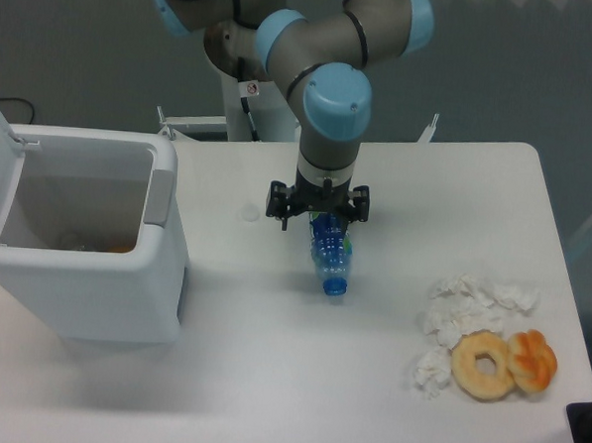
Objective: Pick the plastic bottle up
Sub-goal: 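Lower the gripper around the bottle's cap end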
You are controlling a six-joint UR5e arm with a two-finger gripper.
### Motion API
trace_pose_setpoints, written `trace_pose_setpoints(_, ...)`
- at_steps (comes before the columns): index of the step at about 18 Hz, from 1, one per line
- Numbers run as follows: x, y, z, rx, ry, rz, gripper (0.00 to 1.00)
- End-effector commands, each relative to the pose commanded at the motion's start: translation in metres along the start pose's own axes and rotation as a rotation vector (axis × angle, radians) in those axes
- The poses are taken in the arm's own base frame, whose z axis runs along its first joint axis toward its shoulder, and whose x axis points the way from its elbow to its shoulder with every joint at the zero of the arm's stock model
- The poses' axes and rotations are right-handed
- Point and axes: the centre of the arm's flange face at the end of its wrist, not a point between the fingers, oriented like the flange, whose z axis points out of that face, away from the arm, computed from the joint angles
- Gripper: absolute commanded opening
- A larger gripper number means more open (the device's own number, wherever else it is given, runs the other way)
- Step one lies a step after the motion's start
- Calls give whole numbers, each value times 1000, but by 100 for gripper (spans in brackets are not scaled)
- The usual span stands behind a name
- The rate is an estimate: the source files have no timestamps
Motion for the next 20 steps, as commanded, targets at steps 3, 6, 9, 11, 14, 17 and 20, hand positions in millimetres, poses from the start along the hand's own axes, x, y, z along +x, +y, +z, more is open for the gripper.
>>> trace_pose_setpoints(3,-11,-17,17,9,-6,-3,100)
trace_pose_setpoints(6,-19,-18,29,-22,-49,-3,100)
trace_pose_setpoints(9,-27,-18,35,-31,-45,38,100)
trace_pose_setpoints(11,-34,-20,32,-23,-48,72,100)
trace_pose_setpoints(14,-36,-22,38,-28,-45,80,100)
trace_pose_setpoints(17,-35,-23,43,-34,-39,93,100)
trace_pose_setpoints(20,-34,-24,44,-35,-35,95,100)
